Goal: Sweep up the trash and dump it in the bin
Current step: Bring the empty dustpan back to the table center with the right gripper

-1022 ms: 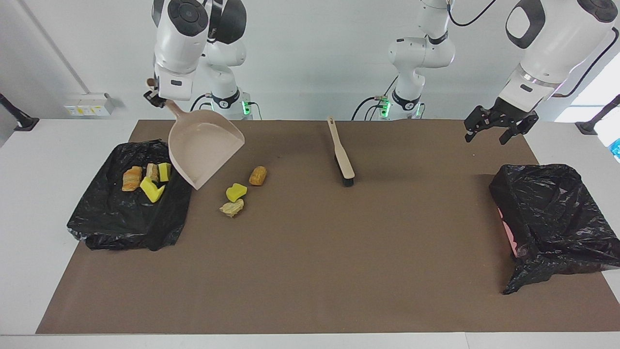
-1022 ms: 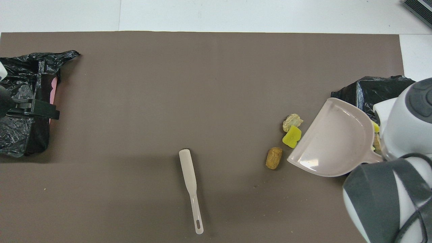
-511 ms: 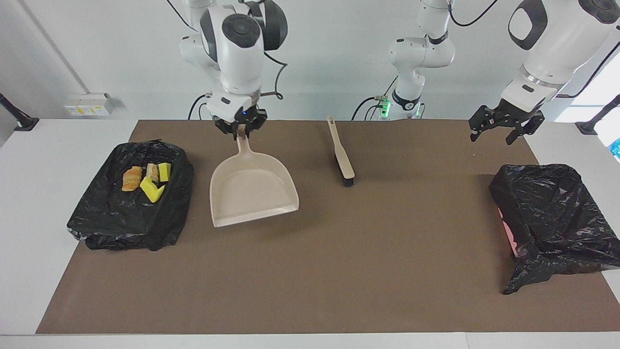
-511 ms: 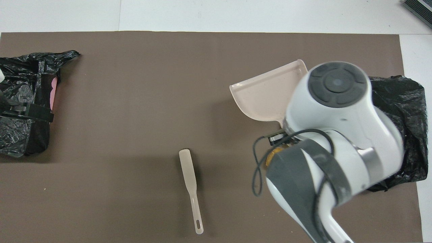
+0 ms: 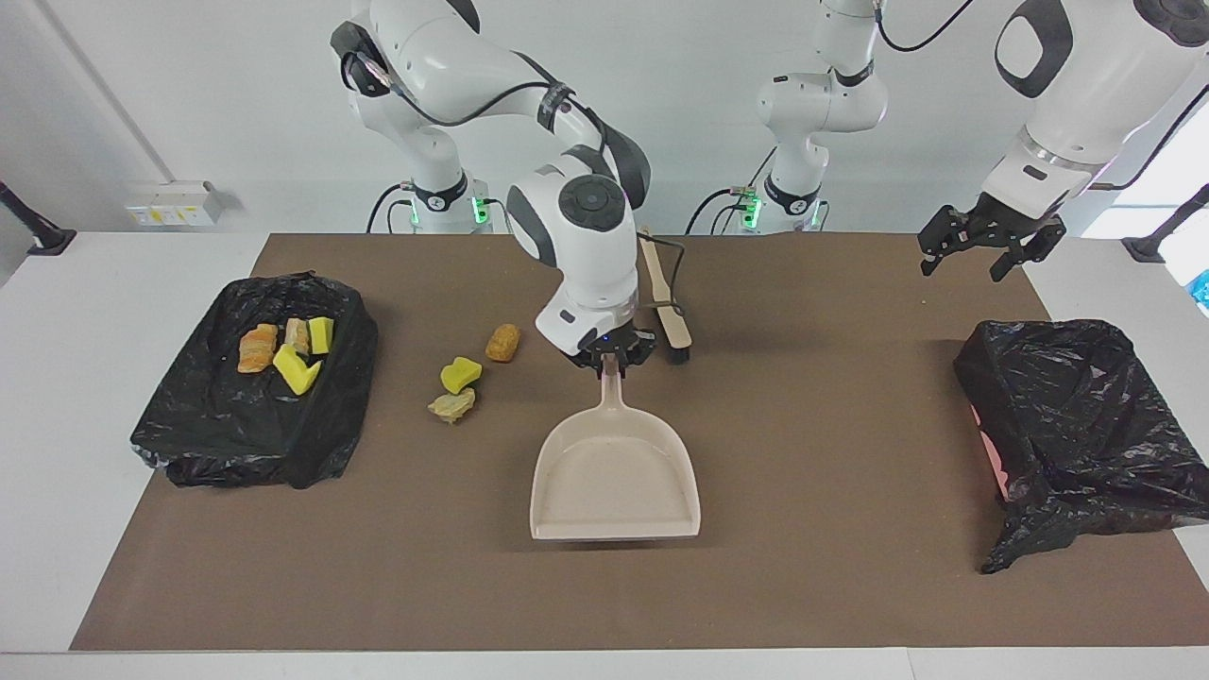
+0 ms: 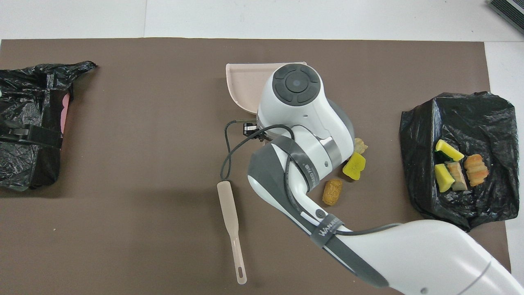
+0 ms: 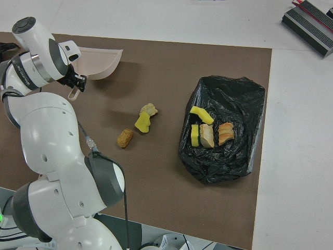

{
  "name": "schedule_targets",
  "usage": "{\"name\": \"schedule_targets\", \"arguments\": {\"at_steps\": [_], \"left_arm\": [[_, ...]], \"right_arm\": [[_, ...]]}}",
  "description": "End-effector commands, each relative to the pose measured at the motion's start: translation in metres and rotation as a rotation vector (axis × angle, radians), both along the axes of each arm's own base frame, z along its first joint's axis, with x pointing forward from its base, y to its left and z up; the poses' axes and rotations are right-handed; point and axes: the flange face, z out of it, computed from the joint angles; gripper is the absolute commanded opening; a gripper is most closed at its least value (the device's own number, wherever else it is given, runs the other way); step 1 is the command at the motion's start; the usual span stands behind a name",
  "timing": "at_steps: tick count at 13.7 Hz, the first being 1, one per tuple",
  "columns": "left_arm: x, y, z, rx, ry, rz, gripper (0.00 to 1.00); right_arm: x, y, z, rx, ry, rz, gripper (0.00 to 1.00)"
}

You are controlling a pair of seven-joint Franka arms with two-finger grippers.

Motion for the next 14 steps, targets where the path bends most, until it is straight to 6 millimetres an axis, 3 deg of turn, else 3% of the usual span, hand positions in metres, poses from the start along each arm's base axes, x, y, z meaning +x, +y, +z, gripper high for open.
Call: {"name": "schedule_targets", "arguments": {"at_steps": [1, 5, 6, 9, 10, 11, 14], "left_arm": [[0.000, 0.004, 0.003, 0.019, 0.000, -0.005, 1.00], [0.000, 0.004, 0.003, 0.019, 0.000, -0.005, 1.00], [0.000, 0.004, 0.003, 0.019, 0.000, -0.005, 1.00], [0.000, 0.003, 0.003, 0.019, 0.000, -0.006, 1.00], [0.000, 0.004, 0.003, 0.019, 0.000, -0.005, 1.00], [0.000, 0.004, 0.003, 0.019, 0.000, -0.005, 1.00], [0.000, 0.004, 0.003, 0.019, 0.000, -0.005, 1.00]], "right_arm": [[0.013, 0.014, -0.018, -0.006, -0.028, -0.011, 0.00], [0.011, 0.008, -0.040, -0.047, -0.052, 0.037, 0.00], [0.005, 0.008, -0.053, -0.057, -0.039, 0.073, 0.00], [0.006, 0.002, -0.060, -0.046, -0.027, 0.101, 0.04], [0.006, 0.002, -0.059, -0.048, -0.025, 0.101, 0.29], [0.005, 0.004, -0.059, -0.051, -0.027, 0.119, 0.99], [0.010, -0.013, -0.033, -0.055, -0.033, 0.104, 1.00]]}}
